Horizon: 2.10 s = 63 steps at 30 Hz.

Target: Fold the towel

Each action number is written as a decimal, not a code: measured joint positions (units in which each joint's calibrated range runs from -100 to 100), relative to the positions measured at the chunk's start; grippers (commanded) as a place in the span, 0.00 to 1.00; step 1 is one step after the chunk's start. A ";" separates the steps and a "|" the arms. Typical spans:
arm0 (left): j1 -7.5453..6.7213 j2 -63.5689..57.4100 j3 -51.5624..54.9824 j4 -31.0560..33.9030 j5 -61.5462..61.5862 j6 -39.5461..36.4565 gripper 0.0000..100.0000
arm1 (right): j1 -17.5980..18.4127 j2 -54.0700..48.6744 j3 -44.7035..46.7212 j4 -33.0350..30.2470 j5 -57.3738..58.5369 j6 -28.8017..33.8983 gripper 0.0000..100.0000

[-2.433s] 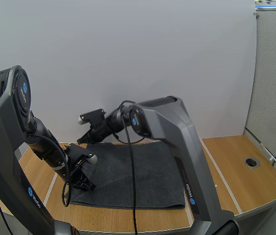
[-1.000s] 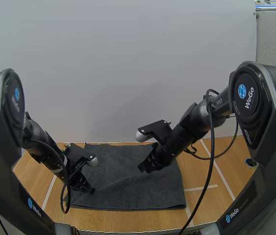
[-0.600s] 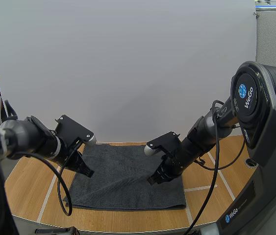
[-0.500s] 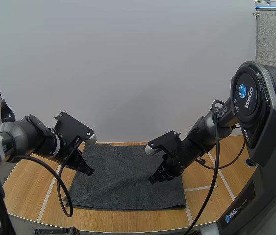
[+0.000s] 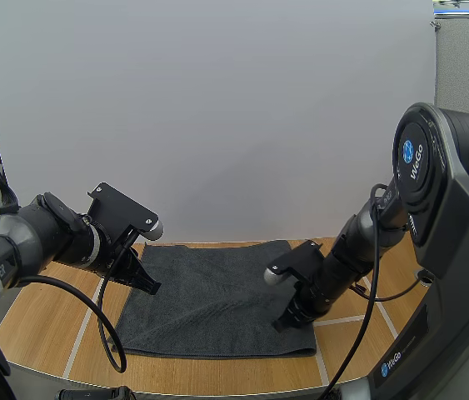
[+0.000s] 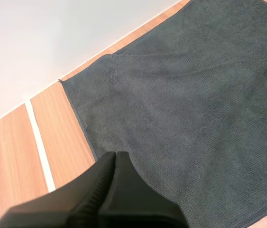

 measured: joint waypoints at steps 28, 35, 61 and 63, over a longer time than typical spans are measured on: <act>0.00 -0.11 0.00 -0.08 0.00 0.00 0.00 | -5.63 -5.31 -1.44 11.64 16.67 -7.75 0.00; 0.00 -0.11 0.00 -0.22 0.00 0.00 0.00 | -2.45 1.98 -1.44 13.75 7.52 -7.84 0.00; 0.00 -0.11 0.00 -0.22 0.00 0.00 0.00 | -9.64 8.49 -2.83 9.51 5.06 -8.88 0.00; 0.00 -0.11 0.00 -0.22 0.00 0.00 0.00 | -11.90 8.49 -2.83 7.78 5.06 -9.46 0.00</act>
